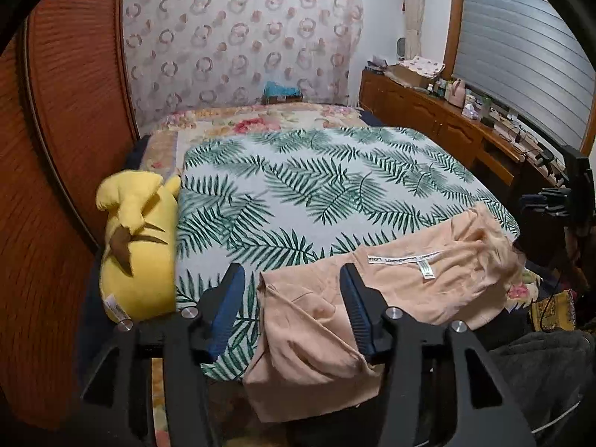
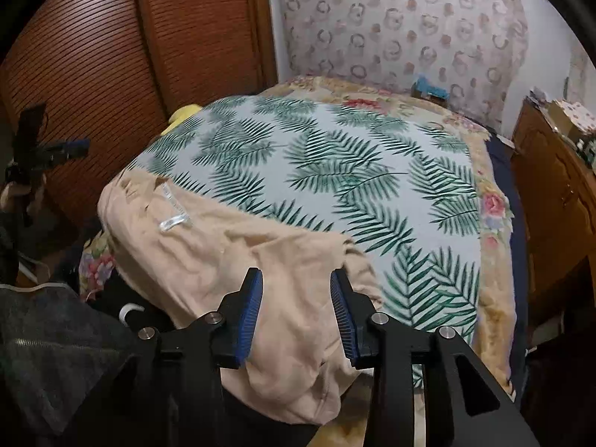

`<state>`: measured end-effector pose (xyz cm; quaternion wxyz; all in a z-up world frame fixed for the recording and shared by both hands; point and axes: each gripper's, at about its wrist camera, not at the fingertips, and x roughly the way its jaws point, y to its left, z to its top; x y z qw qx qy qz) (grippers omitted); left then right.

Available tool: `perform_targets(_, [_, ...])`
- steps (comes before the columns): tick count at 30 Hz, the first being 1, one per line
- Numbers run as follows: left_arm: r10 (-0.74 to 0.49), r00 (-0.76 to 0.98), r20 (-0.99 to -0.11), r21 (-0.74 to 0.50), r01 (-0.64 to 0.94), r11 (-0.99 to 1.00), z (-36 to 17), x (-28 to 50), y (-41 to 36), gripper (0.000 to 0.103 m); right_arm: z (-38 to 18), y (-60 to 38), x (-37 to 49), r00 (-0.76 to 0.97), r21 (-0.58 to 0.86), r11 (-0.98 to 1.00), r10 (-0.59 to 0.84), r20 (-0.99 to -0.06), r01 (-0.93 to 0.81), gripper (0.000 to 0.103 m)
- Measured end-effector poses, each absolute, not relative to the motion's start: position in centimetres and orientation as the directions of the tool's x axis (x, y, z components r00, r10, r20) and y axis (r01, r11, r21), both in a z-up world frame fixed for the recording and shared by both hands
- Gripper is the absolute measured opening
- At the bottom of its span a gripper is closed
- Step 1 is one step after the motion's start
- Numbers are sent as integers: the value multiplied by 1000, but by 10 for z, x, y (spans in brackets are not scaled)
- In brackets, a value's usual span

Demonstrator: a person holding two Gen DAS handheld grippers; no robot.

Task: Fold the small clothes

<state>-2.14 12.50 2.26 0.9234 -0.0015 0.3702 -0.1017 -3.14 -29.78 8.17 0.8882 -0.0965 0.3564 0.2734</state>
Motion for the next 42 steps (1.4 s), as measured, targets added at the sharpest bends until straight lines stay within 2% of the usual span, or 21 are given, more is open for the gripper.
perform_targets(6, [-186, 670, -719, -112, 153, 982, -10, 16, 128, 54, 58, -298, -12, 617, 31, 860, 390, -683, -510, 40])
perform_targets(14, [-150, 630, -762, -95, 121, 988, -40, 56, 133, 54, 27, -290, 28, 627, 34, 883, 358, -692, -468, 40])
perform_targets(23, [-175, 580, -795, -137, 108, 985, -70, 61, 135, 54, 6, -279, 55, 596, 83, 886, 374, -710, -457, 40])
perform_targets(27, [-183, 577, -796, -145, 111, 983, -75, 60, 133, 54, 5, -279, 58, 620, 88, 893, 374, -690, -441, 48])
perform_targets(38, [-162, 585, -795, -119, 113, 987, -77, 57, 127, 55, -8, -274, 56, 609, 52, 899, 336, -719, -435, 53])
perform_targets(40, [-179, 583, -793, -126, 131, 983, -77, 55, 124, 52, -8, -270, 52, 602, 41, 890, 339, -723, -453, 53])
perform_targets(42, [-189, 581, -792, -130, 141, 981, -77, 52, 123, 44, -9, -265, 47, 601, 20, 886, 331, -727, -464, 51])
